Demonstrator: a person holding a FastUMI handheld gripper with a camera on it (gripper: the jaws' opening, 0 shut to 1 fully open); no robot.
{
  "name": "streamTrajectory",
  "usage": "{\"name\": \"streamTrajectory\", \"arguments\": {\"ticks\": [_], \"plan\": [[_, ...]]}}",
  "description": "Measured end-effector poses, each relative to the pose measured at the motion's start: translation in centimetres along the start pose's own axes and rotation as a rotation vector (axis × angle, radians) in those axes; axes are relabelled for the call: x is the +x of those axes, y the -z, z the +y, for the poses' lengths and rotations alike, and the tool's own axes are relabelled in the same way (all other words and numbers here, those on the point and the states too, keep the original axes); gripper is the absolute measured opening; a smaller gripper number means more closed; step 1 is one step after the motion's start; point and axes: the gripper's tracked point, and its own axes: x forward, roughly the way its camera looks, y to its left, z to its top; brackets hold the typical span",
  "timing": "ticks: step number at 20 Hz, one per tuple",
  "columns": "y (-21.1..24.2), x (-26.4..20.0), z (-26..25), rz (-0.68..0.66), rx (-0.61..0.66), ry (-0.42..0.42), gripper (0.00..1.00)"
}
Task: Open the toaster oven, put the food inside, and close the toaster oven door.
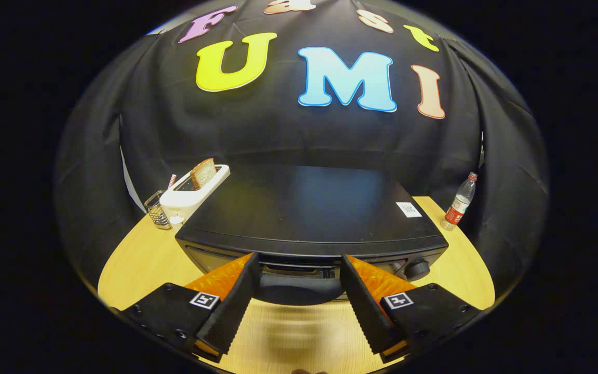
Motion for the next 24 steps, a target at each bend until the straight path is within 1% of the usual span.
{"name": "streamTrajectory", "arguments": {"ticks": [5,10,16,18,19,20,21,22,24], "plan": [[2.3,-1.9,0.2,0.032,0.016,-0.021,0.99],[5.3,-3.8,0.3,0.080,0.003,-0.006,0.98],[8.7,-5.1,0.5,0.154,-0.005,-0.011,0.98],[11.2,-5.4,0.7,0.214,-0.017,-0.019,0.97],[13.2,-5.5,1.0,0.268,-0.014,-0.040,0.98],[15.6,-5.6,1.6,0.353,0.004,-0.077,0.99],[18.1,-5.7,1.7,0.440,0.022,-0.094,0.99],[20.2,-6.1,1.2,0.500,0.035,-0.089,0.99],[22.4,-6.8,0.1,0.542,0.039,-0.065,1.00]]}}
